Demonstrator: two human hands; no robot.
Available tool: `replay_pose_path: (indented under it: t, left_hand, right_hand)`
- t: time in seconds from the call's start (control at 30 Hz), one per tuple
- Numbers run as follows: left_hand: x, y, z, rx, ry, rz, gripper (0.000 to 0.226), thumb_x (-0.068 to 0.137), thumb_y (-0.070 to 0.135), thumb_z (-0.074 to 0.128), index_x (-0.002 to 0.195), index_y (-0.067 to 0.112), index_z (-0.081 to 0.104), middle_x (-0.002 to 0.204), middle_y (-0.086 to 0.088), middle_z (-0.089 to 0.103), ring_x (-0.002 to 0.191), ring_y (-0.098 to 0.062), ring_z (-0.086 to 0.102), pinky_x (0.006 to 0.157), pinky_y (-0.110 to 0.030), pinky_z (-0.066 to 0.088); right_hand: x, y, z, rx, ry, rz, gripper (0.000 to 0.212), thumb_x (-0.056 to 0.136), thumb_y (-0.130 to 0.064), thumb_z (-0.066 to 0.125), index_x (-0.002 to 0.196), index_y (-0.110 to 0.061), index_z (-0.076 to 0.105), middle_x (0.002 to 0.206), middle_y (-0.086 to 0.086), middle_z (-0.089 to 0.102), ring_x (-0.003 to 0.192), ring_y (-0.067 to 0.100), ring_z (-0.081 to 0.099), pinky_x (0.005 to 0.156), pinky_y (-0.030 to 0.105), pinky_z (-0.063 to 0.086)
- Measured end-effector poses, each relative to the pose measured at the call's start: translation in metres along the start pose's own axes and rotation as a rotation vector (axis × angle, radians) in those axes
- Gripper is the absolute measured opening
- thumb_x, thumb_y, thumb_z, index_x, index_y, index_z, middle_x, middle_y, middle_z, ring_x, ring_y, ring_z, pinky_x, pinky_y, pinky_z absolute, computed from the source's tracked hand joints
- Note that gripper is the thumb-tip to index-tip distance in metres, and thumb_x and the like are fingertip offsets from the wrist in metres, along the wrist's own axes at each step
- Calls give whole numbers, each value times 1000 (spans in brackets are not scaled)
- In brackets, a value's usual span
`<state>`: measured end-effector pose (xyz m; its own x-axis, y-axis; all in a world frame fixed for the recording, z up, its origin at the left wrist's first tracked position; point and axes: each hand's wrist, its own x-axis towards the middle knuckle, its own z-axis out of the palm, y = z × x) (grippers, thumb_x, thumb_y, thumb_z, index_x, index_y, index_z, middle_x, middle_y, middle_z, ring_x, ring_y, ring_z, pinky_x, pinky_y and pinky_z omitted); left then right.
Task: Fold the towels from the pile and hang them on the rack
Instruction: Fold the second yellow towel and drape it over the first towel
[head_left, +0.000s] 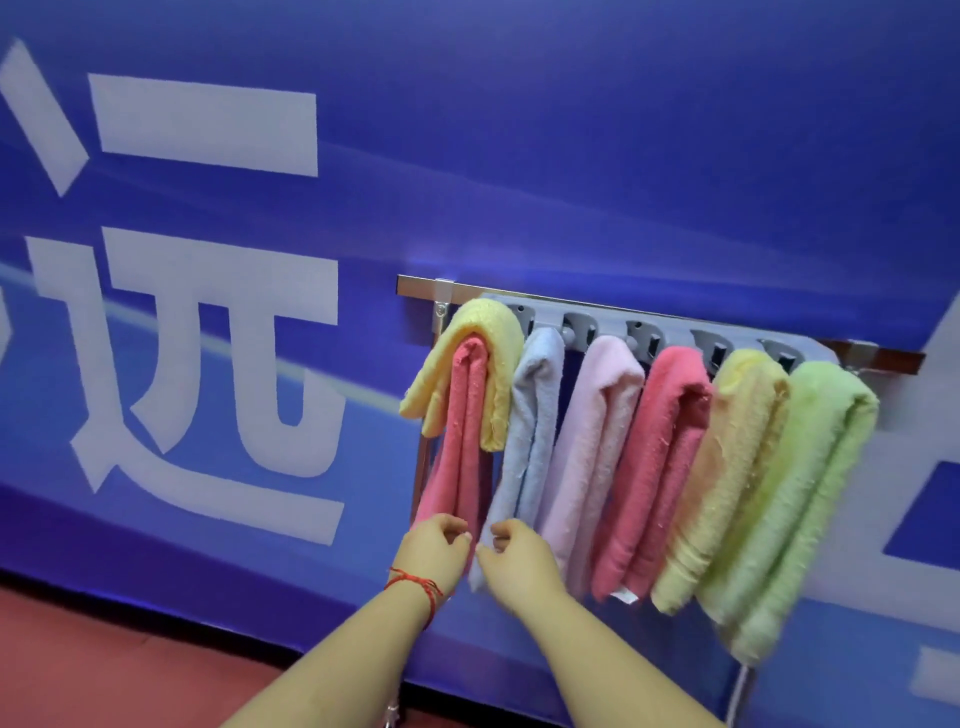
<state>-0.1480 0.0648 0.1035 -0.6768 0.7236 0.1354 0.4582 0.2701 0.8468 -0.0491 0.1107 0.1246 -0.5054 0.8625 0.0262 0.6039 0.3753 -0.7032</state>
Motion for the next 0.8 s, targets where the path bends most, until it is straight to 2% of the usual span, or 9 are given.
replay_pose_path:
  t: [0.13, 0.33, 0.57, 0.67, 0.7, 0.8]
  left_hand:
    - [-29, 1, 23, 7, -116, 22, 20, 87, 16, 57, 105, 12, 66, 106, -3, 69, 101, -14, 62, 88, -20, 45]
    - [-66, -15, 73, 28, -211, -20, 25, 89, 18, 58, 111, 11, 65, 114, -3, 67, 107, -14, 60, 90, -16, 38]
    - [-132, -88, 173, -29, -363, -242, 19, 85, 11, 61, 103, 5, 66, 100, -12, 69, 98, -24, 63, 88, -24, 44]
    - [-156, -125, 211, 12, -458, -312, 20, 87, 13, 58, 105, 7, 64, 94, -9, 66, 86, -19, 59, 76, -20, 44]
    - [-162, -136, 221, 29, -484, -330, 21, 88, 14, 58, 106, 7, 64, 98, -9, 66, 89, -19, 59, 75, -17, 41]
    - [-170, -167, 247, 76, -535, -379, 22, 89, 16, 58, 108, 8, 65, 111, -8, 66, 107, -21, 59, 88, -18, 39]
  right_hand:
    - [-29, 42, -6, -3, -5, 31, 34, 91, -24, 54, 123, -13, 54, 120, 4, 63, 111, 19, 58, 86, 22, 42]
    - [-64, 118, -11, 8, 4, 114, 39, 90, -24, 56, 127, -13, 51, 128, 3, 58, 118, 18, 54, 94, 23, 39]
    - [-111, 244, 20, 30, -59, 313, 34, 88, -19, 57, 121, -14, 55, 119, 2, 63, 110, 17, 59, 90, 22, 42]
    - [-122, 295, 39, 62, -88, 395, 31, 88, -14, 57, 119, -11, 57, 116, 4, 63, 108, 17, 59, 89, 21, 42]
    - [-126, 311, 47, 67, -102, 429, 32, 88, -13, 57, 120, -10, 56, 117, 5, 62, 108, 18, 59, 89, 21, 42]
    - [-136, 355, 72, 91, -162, 538, 34, 89, -19, 57, 122, -13, 54, 121, 7, 60, 108, 20, 59, 94, 29, 45]
